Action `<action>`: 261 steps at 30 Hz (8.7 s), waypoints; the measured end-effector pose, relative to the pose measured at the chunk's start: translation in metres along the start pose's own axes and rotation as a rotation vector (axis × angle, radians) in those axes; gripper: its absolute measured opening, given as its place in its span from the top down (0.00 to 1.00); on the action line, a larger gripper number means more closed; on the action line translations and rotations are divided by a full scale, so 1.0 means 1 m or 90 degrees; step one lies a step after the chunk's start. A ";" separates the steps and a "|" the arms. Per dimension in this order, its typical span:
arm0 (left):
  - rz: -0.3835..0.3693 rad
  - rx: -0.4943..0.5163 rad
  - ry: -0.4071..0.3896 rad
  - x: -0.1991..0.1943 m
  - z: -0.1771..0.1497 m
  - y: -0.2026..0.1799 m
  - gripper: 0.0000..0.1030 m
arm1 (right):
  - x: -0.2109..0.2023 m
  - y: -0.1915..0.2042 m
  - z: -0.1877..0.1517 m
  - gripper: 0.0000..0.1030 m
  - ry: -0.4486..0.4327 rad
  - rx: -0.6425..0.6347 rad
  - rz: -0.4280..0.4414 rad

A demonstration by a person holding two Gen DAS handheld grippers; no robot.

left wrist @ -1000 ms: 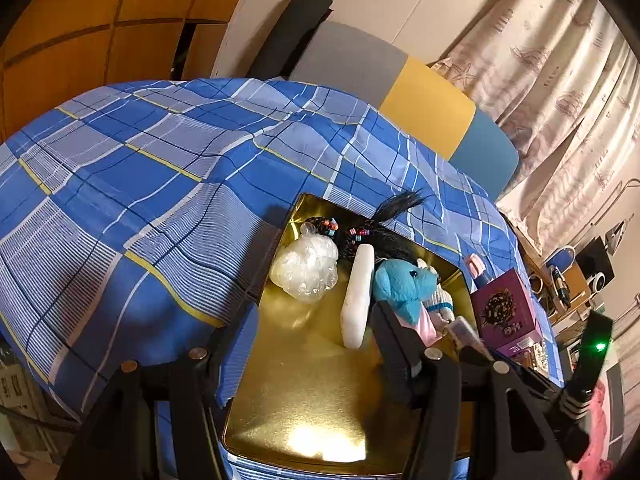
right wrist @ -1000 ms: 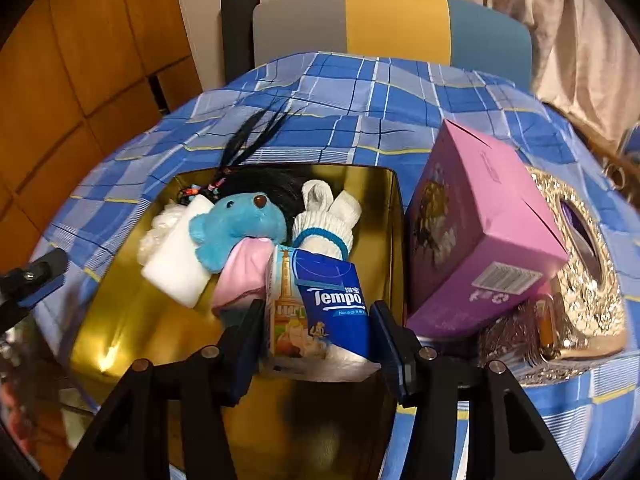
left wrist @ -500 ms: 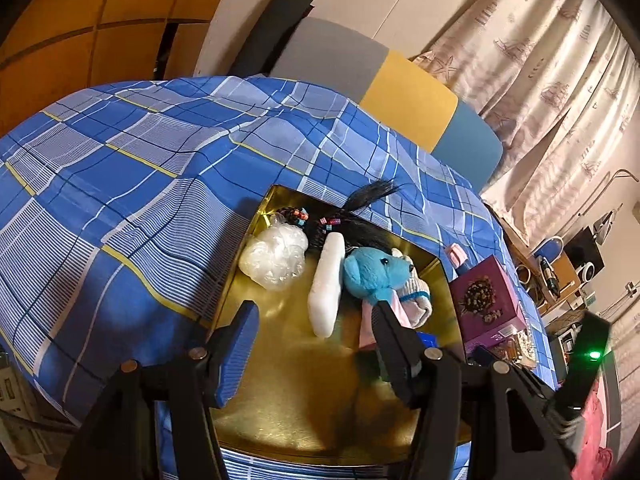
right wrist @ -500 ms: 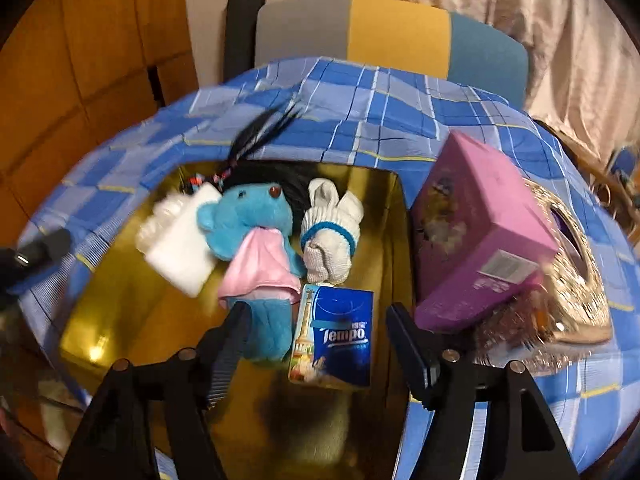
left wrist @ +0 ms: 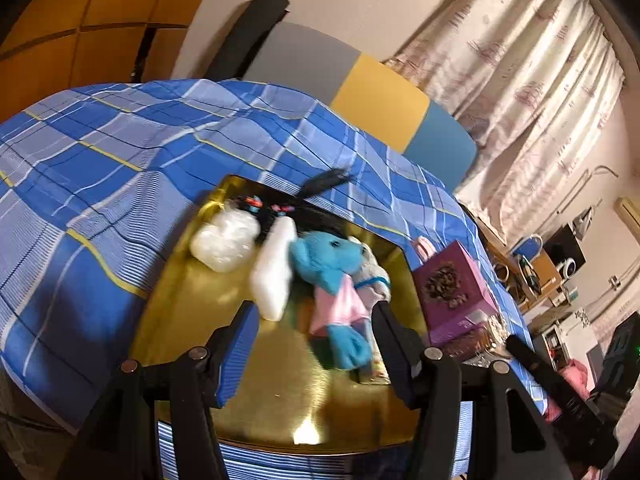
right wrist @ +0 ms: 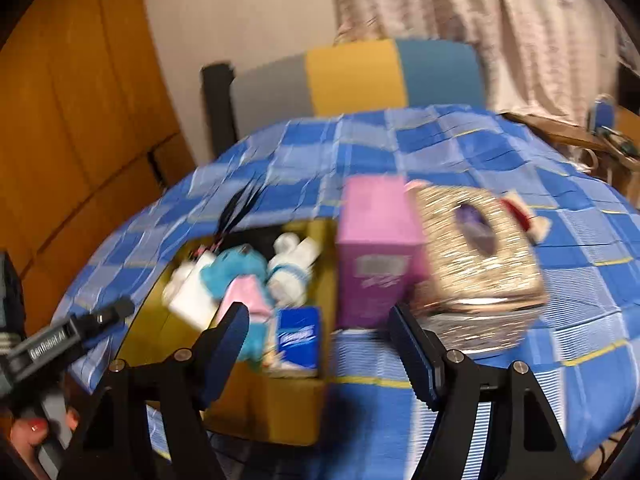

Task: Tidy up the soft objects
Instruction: 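Reach the right gripper to the red fuzzy sock and grasp it, then grasp the pink rolled towel with the left gripper while the right holds the red sock, then carry the pink towel into the gold tray and open the left gripper, then lower the red sock into the gold tray and open the right gripper, then withdraw both tools from the tray toward the remaining items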

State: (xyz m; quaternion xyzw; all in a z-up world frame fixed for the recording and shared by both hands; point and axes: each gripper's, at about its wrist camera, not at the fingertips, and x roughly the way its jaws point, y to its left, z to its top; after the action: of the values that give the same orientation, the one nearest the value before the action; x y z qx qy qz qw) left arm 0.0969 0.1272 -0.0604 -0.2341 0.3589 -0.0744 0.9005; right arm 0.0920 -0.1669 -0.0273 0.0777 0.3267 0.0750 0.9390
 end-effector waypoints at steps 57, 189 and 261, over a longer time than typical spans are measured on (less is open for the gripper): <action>-0.083 0.049 0.281 0.184 0.129 -0.190 0.42 | 0.180 -0.303 0.096 0.73 0.120 0.143 0.048; 0.096 0.048 0.140 -0.008 0.040 0.031 0.51 | 0.022 0.004 0.007 0.71 0.062 -0.075 0.279; 0.121 0.071 0.055 -0.026 -0.007 0.019 0.51 | 0.055 0.099 -0.017 0.52 0.107 -0.154 0.158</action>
State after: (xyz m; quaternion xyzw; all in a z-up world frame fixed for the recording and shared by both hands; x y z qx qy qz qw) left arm 0.0725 0.1491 -0.0586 -0.1449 0.4132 -0.0188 0.8989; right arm 0.1149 -0.0582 -0.0537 -0.0025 0.3807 0.2349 0.8944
